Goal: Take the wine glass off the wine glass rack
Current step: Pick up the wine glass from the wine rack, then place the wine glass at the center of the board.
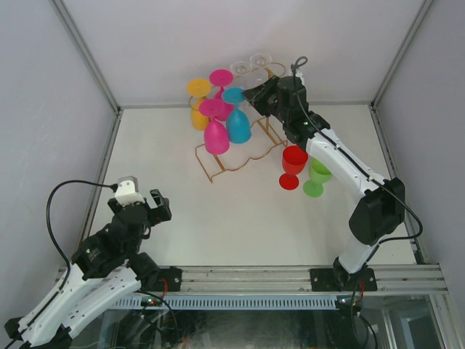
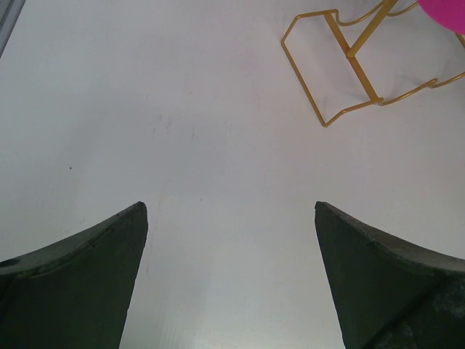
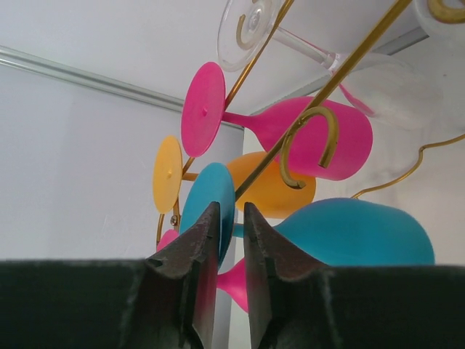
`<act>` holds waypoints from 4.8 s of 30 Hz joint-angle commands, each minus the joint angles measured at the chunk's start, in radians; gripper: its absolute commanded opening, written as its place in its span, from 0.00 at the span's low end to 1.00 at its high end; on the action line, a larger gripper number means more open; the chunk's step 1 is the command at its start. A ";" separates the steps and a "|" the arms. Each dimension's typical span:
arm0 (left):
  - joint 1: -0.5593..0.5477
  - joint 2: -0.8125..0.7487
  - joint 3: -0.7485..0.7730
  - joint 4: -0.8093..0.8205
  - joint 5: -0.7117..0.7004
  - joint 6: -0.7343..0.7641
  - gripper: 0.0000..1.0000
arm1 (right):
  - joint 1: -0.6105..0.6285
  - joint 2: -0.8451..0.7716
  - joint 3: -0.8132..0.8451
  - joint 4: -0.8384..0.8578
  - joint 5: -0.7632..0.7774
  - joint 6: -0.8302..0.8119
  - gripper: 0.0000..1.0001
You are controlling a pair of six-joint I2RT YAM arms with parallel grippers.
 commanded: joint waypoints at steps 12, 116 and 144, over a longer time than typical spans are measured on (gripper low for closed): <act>0.005 0.006 0.026 0.032 0.009 -0.002 1.00 | 0.006 -0.022 0.074 -0.015 -0.017 -0.010 0.15; 0.005 0.041 0.038 0.113 0.054 0.037 1.00 | 0.028 -0.661 -0.681 0.434 -0.449 -0.057 0.00; -0.230 0.018 -0.312 1.064 0.703 -0.431 0.97 | 0.109 -0.964 -1.032 0.359 -0.682 -0.281 0.00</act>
